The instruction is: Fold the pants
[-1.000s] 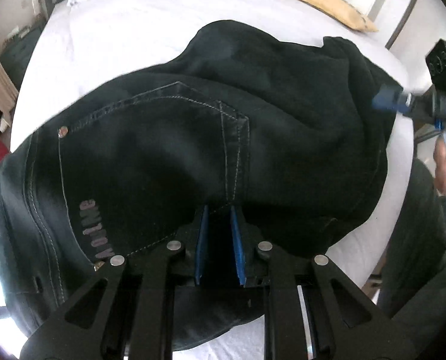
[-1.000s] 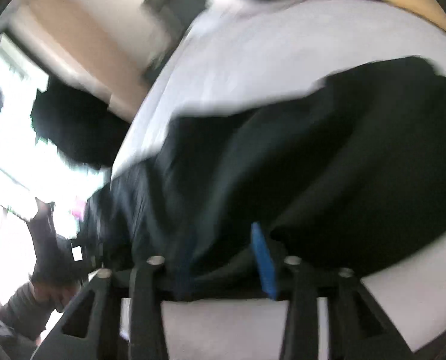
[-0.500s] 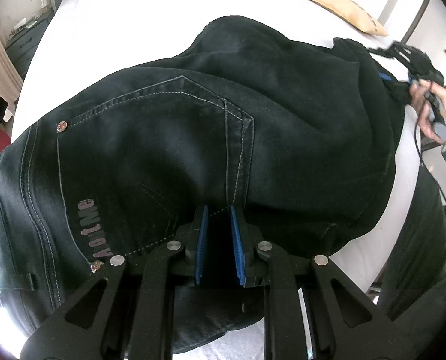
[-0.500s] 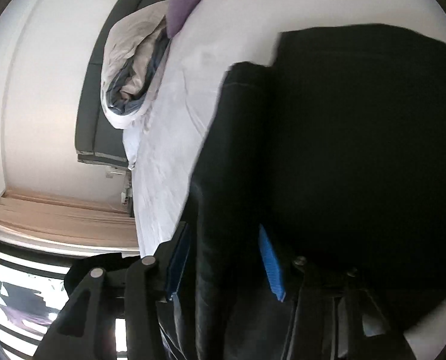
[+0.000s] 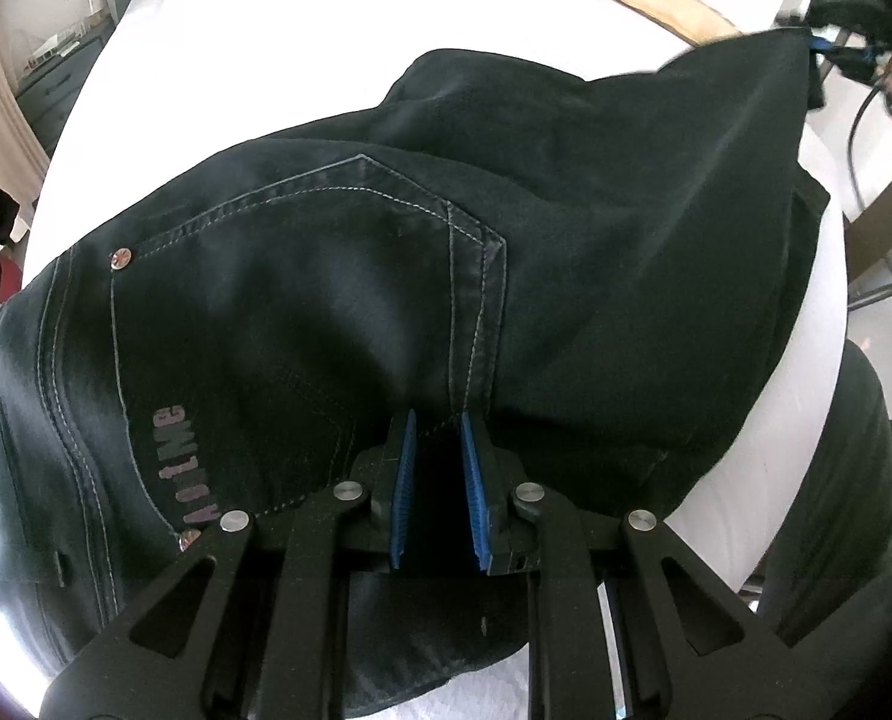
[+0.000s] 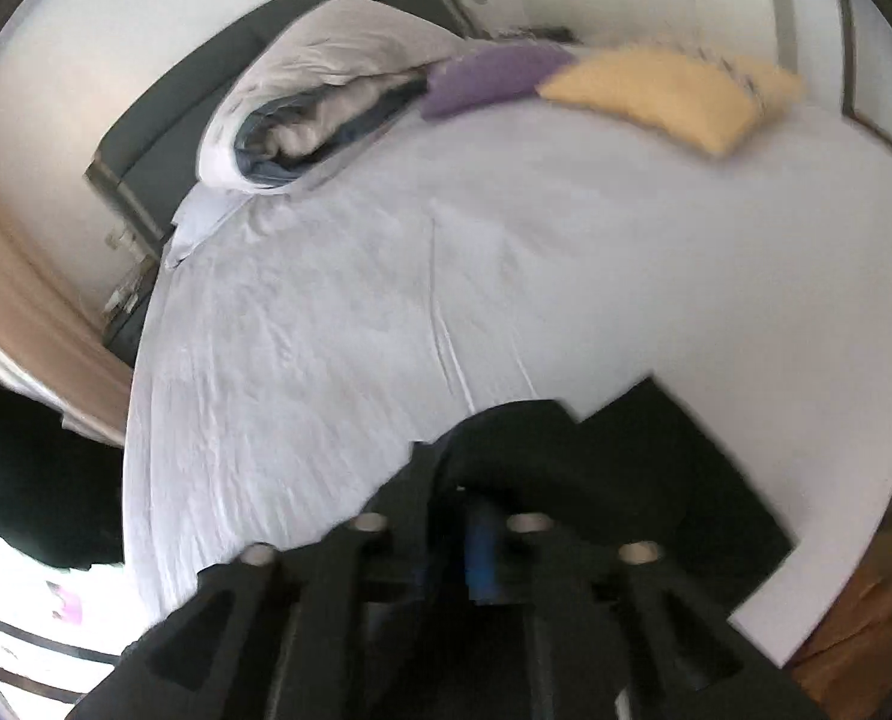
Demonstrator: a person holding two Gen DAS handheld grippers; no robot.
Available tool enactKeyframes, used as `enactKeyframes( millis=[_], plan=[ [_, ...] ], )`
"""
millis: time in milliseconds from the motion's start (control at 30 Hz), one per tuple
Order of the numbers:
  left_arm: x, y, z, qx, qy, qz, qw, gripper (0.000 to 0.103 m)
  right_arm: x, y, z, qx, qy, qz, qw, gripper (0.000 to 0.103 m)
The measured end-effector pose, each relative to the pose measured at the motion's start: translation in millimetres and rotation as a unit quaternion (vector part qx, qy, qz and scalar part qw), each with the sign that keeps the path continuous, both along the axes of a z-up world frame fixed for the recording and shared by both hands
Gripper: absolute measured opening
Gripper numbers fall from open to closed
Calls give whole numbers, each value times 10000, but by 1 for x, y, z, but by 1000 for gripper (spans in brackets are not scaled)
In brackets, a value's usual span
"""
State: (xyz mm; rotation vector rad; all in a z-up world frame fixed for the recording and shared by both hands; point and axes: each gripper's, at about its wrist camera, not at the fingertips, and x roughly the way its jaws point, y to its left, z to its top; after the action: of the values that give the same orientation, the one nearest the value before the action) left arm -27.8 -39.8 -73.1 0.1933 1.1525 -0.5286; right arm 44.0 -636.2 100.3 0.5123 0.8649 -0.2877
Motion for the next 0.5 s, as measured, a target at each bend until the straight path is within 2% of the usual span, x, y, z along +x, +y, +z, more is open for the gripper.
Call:
enactKeyframes(
  millis=[33,67,133,167,200,233,267,300,333,367,433,500],
  plan=[
    [0,-1,0,10,-15,-6,10000,16,3,-1,4,-174,70,-19,9998,84],
    [-1,-1,0,16,-29,-11,10000,16,-6,-2,10,-762,125,-243,9967,100],
    [-3,0,1,11,-53,-17,10000,16,-14,-7,12,-1904,190,-810,9782,102],
    [-4,0,2,2,-56,-15,10000,16,-25,-17,5,-2295,312,-1059,9670,102],
    [-4,1,1,-2,-56,-14,10000,16,-35,-29,0,-2154,287,-1186,9689,101],
    [-4,1,1,1,-57,-15,10000,16,-49,-44,-6,-1662,69,-1289,9776,101],
    [-5,1,1,10,-62,-19,10000,16,-72,-71,-20,-511,-422,-1478,9868,98],
    [-5,0,1,28,-71,-29,10000,16,-85,-88,-33,207,-577,-1632,9847,95],
    [-6,0,2,43,-74,-35,10000,16,-99,-103,-49,842,-657,-1741,9789,92],
    [-6,-1,3,58,-73,-38,9999,16,-115,-118,-72,1480,-768,-1780,9698,85],
    [-5,-5,1,90,-77,-44,9999,16,-129,-130,-98,1991,-818,-1830,9593,82],
    [-5,-7,1,117,-79,-41,9999,16,-137,-138,-127,2742,-1153,-1720,9391,78]
  ],
)
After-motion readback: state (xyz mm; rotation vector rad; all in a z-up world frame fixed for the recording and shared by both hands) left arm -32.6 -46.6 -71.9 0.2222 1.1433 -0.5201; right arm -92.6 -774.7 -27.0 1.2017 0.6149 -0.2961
